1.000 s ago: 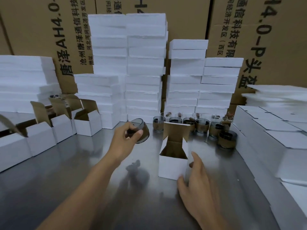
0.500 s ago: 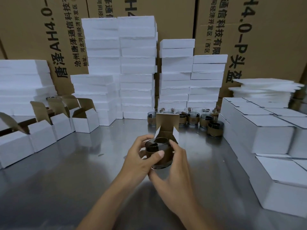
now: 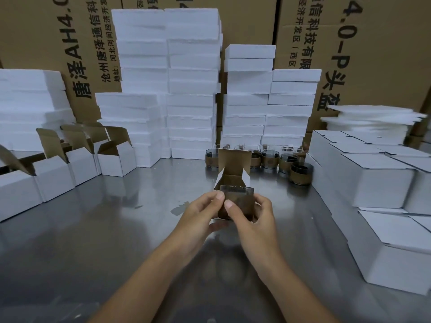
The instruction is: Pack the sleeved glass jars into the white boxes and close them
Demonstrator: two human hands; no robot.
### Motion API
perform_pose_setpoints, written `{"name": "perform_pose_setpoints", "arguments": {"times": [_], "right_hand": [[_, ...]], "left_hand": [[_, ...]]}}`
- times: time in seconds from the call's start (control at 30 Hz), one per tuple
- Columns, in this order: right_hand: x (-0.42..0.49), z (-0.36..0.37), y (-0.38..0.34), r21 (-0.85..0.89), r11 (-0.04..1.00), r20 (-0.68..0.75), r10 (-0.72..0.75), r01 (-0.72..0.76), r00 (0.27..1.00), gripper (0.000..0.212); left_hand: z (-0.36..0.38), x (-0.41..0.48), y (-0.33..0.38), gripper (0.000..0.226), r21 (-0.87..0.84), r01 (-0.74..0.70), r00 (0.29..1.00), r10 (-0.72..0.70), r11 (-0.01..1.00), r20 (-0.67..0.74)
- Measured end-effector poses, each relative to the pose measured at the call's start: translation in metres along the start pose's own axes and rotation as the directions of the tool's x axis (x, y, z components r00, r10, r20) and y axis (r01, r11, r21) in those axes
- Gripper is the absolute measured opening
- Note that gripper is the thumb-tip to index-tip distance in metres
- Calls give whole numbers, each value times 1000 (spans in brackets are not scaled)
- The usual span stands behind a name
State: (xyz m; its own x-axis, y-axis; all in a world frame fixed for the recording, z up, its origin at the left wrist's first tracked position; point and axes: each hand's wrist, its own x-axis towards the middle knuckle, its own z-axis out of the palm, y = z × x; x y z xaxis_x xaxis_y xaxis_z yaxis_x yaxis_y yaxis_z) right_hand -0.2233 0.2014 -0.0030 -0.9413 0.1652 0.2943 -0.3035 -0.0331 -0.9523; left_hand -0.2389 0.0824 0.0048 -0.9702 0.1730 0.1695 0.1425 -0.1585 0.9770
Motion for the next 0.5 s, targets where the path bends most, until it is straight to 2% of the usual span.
{"name": "perform_pose_setpoints", "arguments": {"times": [0.2, 0.33, 0.43, 0.5], "right_hand": [[1, 1, 2, -8, 1000, 4, -7, 7, 1000, 32], [4, -1, 0, 66, 998, -13, 16, -15, 1000, 33], [6, -1, 0, 177, 977, -35, 125, -117, 991, 34], [8, -1, 0, 224, 959, -38, 189, -176, 981, 25]], "left_hand": [[-1, 0, -1, 51, 24, 10, 1000, -10, 1000, -29], [-2, 1, -3, 54, -13, 6, 998, -7, 1000, -55], [-3, 2, -5, 58, -33, -6, 998, 4, 999, -69], [-2, 3, -6, 61, -46, -16, 997, 13, 999, -72]]}}
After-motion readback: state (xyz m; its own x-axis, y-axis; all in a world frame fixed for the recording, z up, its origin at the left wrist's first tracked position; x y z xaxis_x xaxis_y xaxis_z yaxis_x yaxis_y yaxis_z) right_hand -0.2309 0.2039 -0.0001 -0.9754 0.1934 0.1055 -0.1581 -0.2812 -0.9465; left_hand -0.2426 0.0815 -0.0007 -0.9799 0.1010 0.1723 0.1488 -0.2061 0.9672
